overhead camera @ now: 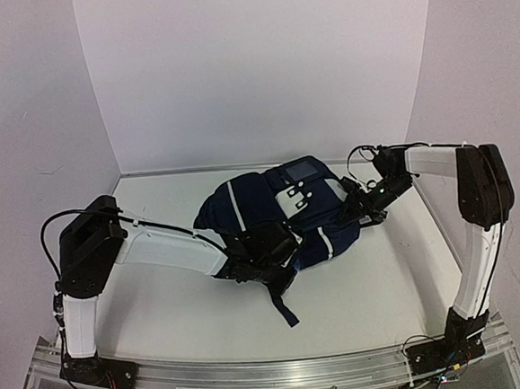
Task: Pack the student bag
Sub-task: Adjust the student bag at the center of the board, then adjust the personal item in the student bag, then adjust the student bag at the center of the board.
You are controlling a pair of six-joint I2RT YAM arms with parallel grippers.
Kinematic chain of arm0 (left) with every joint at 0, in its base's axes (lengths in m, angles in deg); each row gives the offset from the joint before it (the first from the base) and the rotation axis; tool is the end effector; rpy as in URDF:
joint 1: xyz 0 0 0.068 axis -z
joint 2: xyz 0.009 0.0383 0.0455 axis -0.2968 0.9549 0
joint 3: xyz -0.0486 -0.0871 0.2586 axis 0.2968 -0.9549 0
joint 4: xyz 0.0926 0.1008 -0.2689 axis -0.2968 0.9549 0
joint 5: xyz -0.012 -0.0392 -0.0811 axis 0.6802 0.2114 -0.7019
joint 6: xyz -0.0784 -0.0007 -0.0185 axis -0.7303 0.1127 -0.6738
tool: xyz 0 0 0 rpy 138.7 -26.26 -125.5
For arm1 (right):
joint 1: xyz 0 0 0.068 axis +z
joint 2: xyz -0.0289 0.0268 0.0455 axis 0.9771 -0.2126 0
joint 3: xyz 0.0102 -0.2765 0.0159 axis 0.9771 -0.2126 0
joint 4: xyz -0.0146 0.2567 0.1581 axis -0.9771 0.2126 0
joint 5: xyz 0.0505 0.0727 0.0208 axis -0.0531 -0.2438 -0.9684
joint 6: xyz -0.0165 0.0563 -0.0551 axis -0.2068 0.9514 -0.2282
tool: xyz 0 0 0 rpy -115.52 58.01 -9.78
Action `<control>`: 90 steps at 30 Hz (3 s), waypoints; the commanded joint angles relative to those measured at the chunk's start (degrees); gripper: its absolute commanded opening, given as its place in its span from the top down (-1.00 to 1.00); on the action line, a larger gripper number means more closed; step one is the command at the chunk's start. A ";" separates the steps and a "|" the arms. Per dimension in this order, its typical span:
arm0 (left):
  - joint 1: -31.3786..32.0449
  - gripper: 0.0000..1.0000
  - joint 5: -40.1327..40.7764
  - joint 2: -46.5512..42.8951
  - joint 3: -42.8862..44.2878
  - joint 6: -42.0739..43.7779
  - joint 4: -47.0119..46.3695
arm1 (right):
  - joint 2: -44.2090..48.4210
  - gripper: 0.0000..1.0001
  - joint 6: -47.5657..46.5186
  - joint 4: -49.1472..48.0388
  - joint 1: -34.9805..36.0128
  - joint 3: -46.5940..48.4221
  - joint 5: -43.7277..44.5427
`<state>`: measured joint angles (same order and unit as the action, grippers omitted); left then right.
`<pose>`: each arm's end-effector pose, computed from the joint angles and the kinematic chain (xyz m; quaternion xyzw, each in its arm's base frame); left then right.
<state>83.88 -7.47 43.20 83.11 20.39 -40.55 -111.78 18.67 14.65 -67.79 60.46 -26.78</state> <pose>0.2076 -0.4451 0.1059 0.3873 0.8643 -0.1274 0.2945 0.4164 0.1276 0.1454 -0.2422 0.8684 0.4209 0.1005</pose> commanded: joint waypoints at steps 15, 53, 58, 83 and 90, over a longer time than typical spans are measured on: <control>2.20 0.64 12.69 3.77 6.15 17.18 -3.37 | -1.55 -0.97 4.85 -2.34 3.11 -2.94 0.88; -12.74 -0.99 -6.21 -16.47 9.89 -17.67 19.55 | 10.46 -0.97 9.49 1.61 -6.34 4.22 1.07; -28.51 -0.99 -13.25 -13.95 12.90 -19.58 17.16 | 12.90 -0.97 11.57 0.60 -2.85 -0.66 1.67; -34.65 -0.41 -40.33 -12.49 -3.78 -20.60 2.18 | -7.92 -0.97 12.71 -5.28 4.19 13.84 12.19; -30.63 -0.46 -35.50 -28.61 -20.42 -31.21 1.70 | -13.97 -0.97 15.47 -5.00 4.82 28.40 5.35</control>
<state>50.34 -41.29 23.32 67.51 -3.59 -35.61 -125.78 29.77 11.35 -64.79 84.65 -14.73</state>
